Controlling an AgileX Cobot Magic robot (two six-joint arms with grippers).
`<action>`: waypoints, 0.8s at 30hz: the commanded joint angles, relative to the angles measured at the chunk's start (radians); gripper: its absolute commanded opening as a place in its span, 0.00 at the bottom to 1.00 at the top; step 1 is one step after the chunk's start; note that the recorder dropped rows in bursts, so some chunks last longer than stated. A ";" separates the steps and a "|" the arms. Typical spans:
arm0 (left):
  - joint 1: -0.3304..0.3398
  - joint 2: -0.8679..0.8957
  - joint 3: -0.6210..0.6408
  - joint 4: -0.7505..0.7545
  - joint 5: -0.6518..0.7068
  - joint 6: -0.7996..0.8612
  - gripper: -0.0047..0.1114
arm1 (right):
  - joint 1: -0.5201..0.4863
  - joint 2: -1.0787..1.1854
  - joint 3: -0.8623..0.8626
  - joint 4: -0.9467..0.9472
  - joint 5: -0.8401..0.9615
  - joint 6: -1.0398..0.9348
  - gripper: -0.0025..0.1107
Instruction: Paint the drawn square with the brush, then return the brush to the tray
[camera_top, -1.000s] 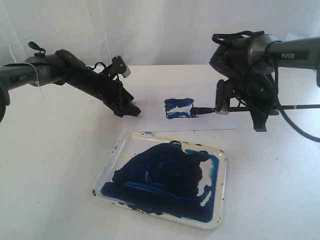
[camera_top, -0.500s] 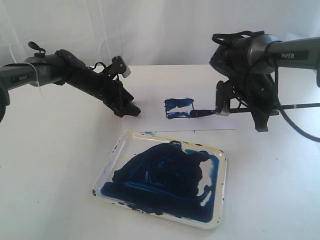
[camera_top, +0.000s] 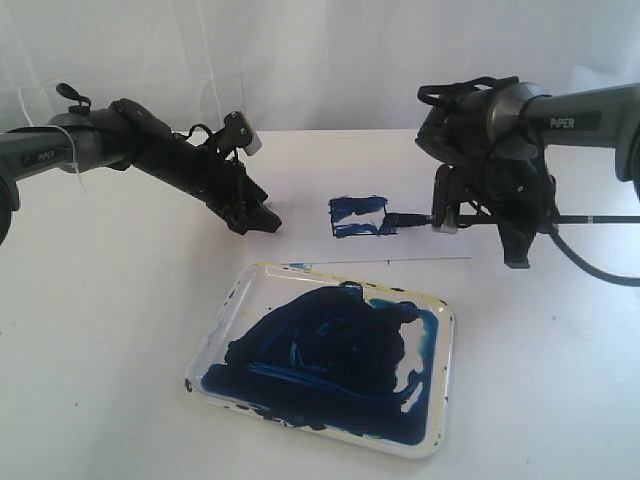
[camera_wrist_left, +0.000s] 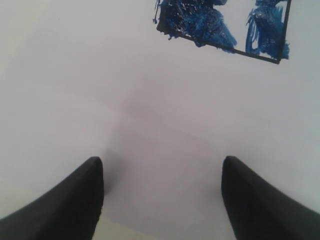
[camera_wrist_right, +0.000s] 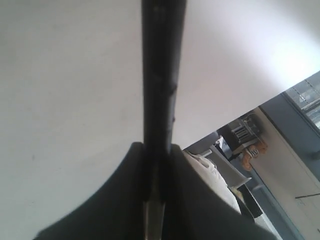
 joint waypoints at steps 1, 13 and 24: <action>-0.003 0.003 0.005 0.020 0.022 0.016 0.64 | -0.005 -0.001 -0.021 -0.012 -0.028 0.029 0.02; -0.003 0.003 0.005 0.020 0.022 0.023 0.64 | -0.005 0.004 -0.032 0.036 -0.079 -0.074 0.02; -0.003 0.003 0.005 0.020 0.033 0.037 0.64 | -0.005 0.046 -0.032 -0.104 -0.114 0.111 0.02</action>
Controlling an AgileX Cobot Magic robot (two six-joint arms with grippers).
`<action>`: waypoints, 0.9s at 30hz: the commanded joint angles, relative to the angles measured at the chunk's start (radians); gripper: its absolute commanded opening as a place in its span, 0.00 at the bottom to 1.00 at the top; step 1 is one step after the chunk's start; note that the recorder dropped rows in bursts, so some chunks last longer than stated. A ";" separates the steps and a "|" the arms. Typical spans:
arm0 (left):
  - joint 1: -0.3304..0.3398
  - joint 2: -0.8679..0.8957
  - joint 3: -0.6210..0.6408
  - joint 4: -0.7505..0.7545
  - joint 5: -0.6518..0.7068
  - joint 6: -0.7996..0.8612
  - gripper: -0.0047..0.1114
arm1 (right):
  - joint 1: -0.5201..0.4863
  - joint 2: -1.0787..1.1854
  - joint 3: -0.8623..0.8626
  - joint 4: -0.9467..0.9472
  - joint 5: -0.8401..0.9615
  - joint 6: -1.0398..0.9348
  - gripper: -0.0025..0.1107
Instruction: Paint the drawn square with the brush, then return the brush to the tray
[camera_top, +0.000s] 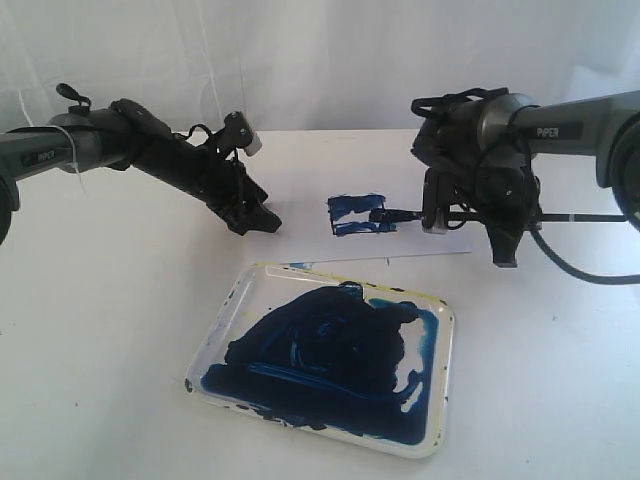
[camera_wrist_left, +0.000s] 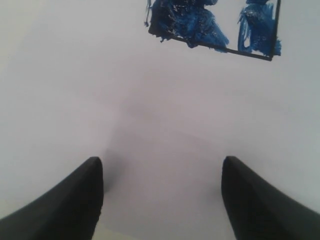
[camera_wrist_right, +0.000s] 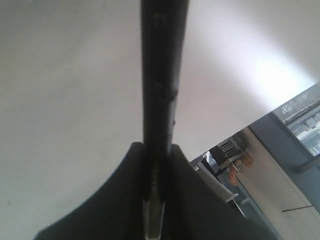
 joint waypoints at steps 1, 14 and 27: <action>-0.003 0.003 0.005 0.022 0.033 0.024 0.64 | -0.005 0.000 -0.006 -0.092 -0.028 0.113 0.02; -0.003 0.003 0.005 0.024 0.043 0.026 0.64 | 0.044 0.000 -0.006 -0.355 -0.092 0.201 0.02; -0.003 0.003 0.005 0.024 0.043 0.026 0.64 | 0.047 0.000 -0.006 -0.562 -0.054 0.017 0.02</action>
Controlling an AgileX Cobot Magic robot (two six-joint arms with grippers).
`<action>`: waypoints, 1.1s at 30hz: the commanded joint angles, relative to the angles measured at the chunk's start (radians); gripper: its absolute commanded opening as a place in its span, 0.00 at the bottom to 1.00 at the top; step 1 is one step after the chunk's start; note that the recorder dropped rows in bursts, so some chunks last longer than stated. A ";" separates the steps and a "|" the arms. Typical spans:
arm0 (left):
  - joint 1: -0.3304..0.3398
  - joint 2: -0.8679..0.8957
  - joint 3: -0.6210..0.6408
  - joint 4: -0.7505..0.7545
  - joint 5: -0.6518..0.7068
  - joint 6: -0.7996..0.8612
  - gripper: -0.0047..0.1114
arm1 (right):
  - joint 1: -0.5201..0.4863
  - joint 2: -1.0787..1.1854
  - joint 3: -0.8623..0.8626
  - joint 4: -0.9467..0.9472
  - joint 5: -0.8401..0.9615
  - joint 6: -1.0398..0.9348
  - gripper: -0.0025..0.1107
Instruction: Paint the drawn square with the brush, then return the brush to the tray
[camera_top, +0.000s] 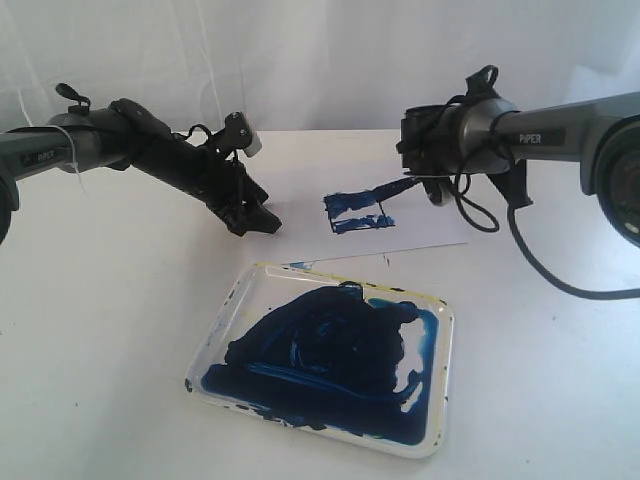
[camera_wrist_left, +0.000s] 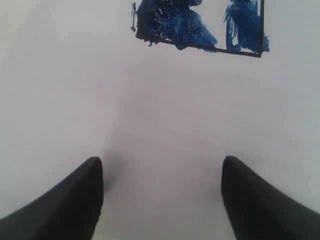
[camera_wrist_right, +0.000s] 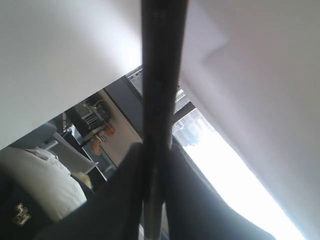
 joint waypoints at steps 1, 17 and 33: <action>-0.003 0.003 0.005 0.024 0.032 0.008 0.64 | 0.001 -0.002 -0.006 -0.051 0.000 -0.037 0.02; -0.003 0.003 0.005 0.024 0.028 0.008 0.64 | 0.010 0.020 -0.006 -0.048 -0.060 -0.035 0.02; -0.003 0.003 0.005 0.024 0.028 0.008 0.64 | 0.010 0.032 -0.006 -0.125 0.010 0.015 0.02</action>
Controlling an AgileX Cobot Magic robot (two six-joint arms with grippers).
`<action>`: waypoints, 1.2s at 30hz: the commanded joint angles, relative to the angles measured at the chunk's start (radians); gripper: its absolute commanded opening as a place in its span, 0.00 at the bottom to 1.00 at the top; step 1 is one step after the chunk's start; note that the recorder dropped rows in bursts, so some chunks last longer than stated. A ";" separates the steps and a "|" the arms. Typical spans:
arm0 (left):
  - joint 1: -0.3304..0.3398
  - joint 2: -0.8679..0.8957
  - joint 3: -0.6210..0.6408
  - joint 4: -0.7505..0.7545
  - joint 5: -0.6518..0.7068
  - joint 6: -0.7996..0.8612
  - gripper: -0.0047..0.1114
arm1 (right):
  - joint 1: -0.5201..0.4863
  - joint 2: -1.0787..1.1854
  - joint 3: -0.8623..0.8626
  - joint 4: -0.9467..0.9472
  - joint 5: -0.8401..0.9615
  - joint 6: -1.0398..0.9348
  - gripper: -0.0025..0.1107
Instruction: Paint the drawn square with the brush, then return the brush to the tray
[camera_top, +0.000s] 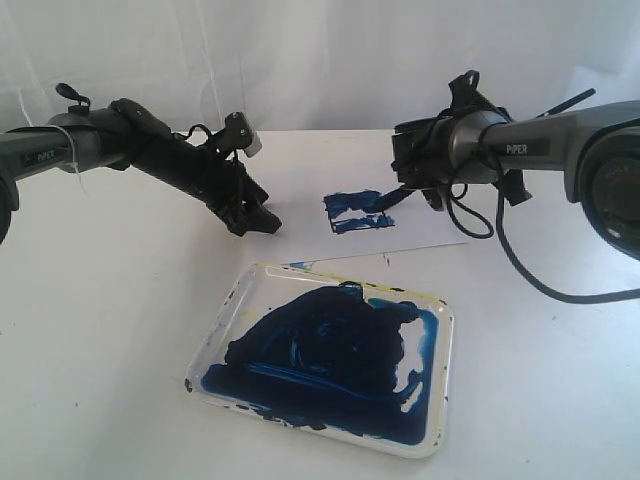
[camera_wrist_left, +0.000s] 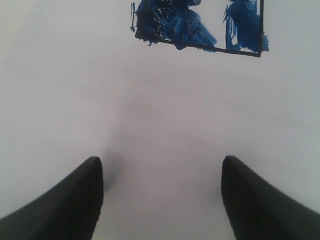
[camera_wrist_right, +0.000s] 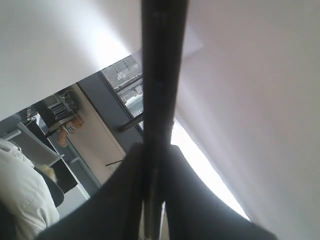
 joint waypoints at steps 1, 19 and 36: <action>-0.003 0.003 0.005 0.026 0.028 0.006 0.64 | -0.001 -0.001 -0.006 -0.018 0.008 0.068 0.02; -0.003 0.003 0.005 0.026 0.028 0.006 0.64 | -0.001 0.001 -0.006 0.026 -0.015 0.124 0.02; -0.003 0.003 0.005 0.026 0.030 0.006 0.64 | -0.001 0.001 -0.006 0.106 0.035 0.011 0.02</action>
